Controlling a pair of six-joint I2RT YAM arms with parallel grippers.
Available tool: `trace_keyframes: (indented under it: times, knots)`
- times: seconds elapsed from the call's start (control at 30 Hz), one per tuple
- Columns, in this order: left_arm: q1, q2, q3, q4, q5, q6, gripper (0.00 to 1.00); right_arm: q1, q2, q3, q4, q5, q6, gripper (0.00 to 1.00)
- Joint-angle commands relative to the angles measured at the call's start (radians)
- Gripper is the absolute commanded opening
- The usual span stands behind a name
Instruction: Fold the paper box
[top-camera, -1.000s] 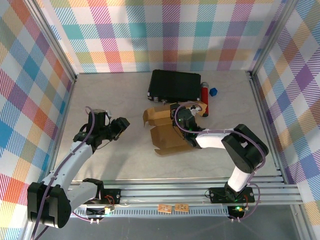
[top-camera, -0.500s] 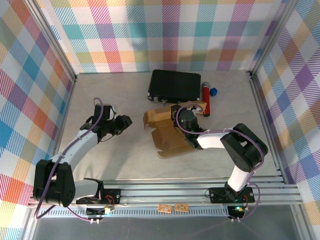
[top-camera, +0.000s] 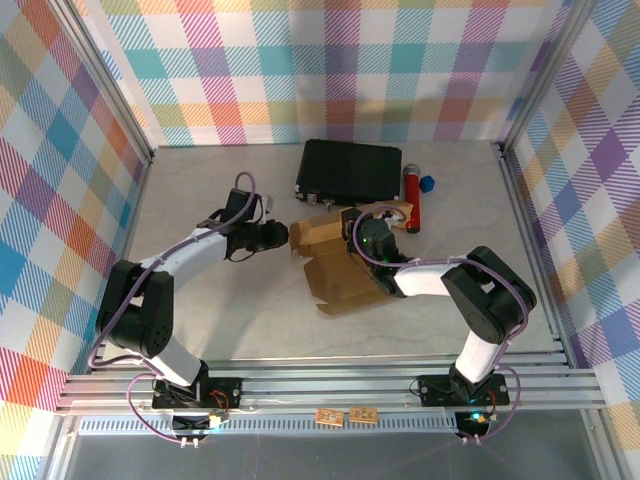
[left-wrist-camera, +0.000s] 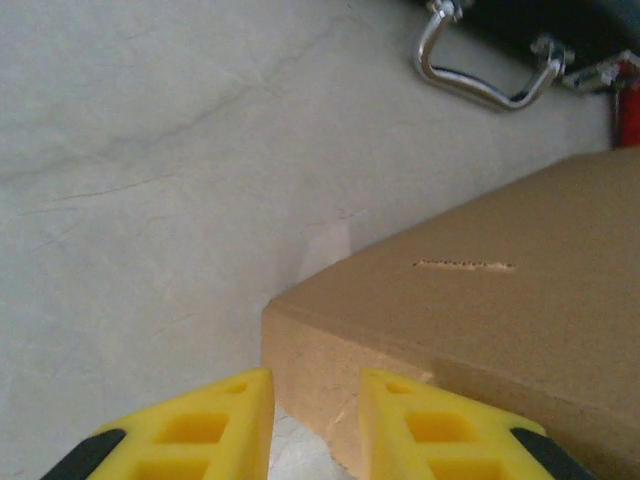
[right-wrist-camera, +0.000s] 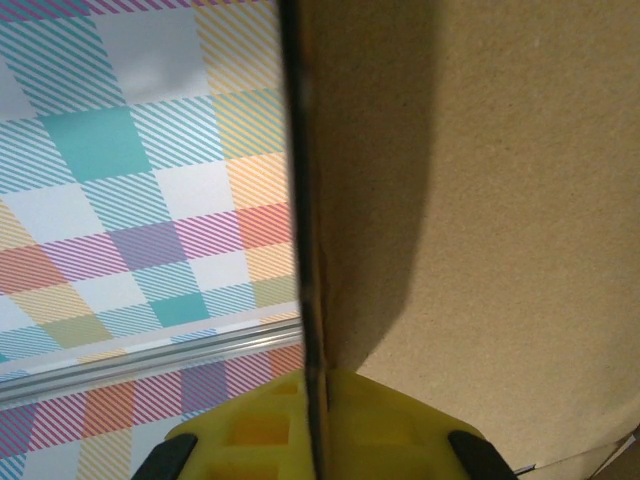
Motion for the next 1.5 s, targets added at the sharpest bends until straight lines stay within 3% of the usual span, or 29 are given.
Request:
trace_keyframes:
  times: [0.0, 0.47, 0.87, 1.23, 1.47]
  knots:
    - [-0.01, 0.006, 0.004, -0.025, -0.035, 0.13, 0.27, -0.002, 0.006, 0.021, -0.036, -0.014, 0.014, 0.0]
    - [-0.105, -0.019, -0.011, 0.02, -0.036, 0.225, 0.29, -0.004, 0.031, 0.051, -0.039, -0.024, 0.026, 0.0]
    - [-0.133, -0.023, -0.01, 0.059, -0.033, 0.286, 0.32, -0.007, 0.039, 0.055, -0.036, -0.052, 0.026, 0.0]
    - [-0.145, -0.076, -0.098, 0.194, -0.009, 0.467, 0.32, -0.031, 0.023, 0.078, -0.083, -0.129, 0.006, 0.0]
    - [-0.147, -0.065, -0.11, 0.217, 0.068, 0.506, 0.3, -0.042, 0.036, 0.089, -0.074, -0.158, 0.014, 0.0]
